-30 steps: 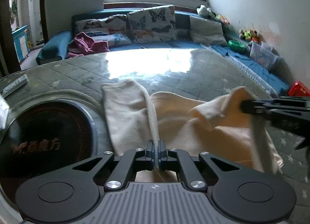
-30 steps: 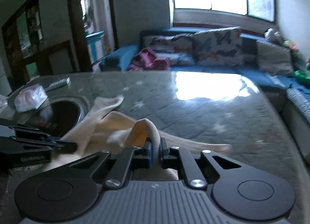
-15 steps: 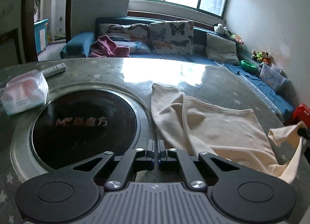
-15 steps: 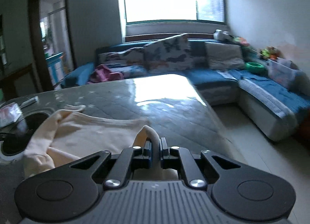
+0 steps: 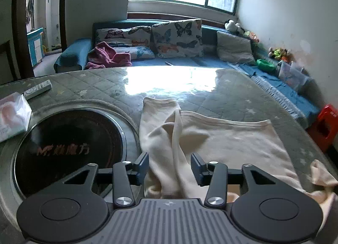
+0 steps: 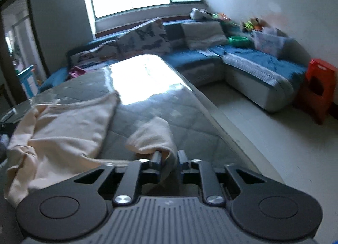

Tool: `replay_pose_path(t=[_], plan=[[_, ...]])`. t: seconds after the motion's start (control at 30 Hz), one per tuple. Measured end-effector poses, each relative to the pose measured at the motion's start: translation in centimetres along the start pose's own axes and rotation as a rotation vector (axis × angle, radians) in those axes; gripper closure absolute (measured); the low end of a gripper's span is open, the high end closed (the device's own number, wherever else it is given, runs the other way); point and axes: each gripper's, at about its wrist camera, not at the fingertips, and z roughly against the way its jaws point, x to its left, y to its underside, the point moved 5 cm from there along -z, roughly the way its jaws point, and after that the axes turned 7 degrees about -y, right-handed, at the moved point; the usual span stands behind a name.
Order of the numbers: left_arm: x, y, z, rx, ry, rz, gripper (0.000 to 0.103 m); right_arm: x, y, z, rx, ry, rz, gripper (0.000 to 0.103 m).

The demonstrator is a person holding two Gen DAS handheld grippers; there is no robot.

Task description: Fold clothes

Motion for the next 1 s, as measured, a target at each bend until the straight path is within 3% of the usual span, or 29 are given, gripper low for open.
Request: replay_pose_path(t=[0.2,0.37,0.5,0.6,0.73,0.9,1.0], plan=[[-0.7,-0.6,-3.1,0.034,-0.045,-0.038,0.053,-0.4,0.7,0.1,0.029,0.026,0.050,0.055],[-1.4,-0.5,-4.5,0.043,-0.051,-0.077,0.056,1.6,-0.1,-1.7,0.044,0.032,0.195,0.044],[-1.5,0.1,-5.0,0.061,-0.044,-0.084,0.083,2.0,-0.7,-3.2,0.059,0.052,0.237,0.041],[-1.4,0.5,-4.7,0.058,-0.037,-0.090,0.091,0.9,-1.1,-3.2,0.050,0.106,0.222,0.038],[-1.2,0.8,-4.1,0.042,-0.033,-0.089,0.094,-1.1,-1.4,-2.0,0.009,0.219,0.187,0.033],[-0.8,1.1,-3.1,0.027,-0.026,-0.087,0.097,-4.3,-0.8,-0.7,0.021,0.320,0.109,0.032],[-0.4,1.4,-2.3,0.019,-0.023,-0.084,0.097,-4.6,-1.0,0.0,0.004,0.323,0.102,0.032]])
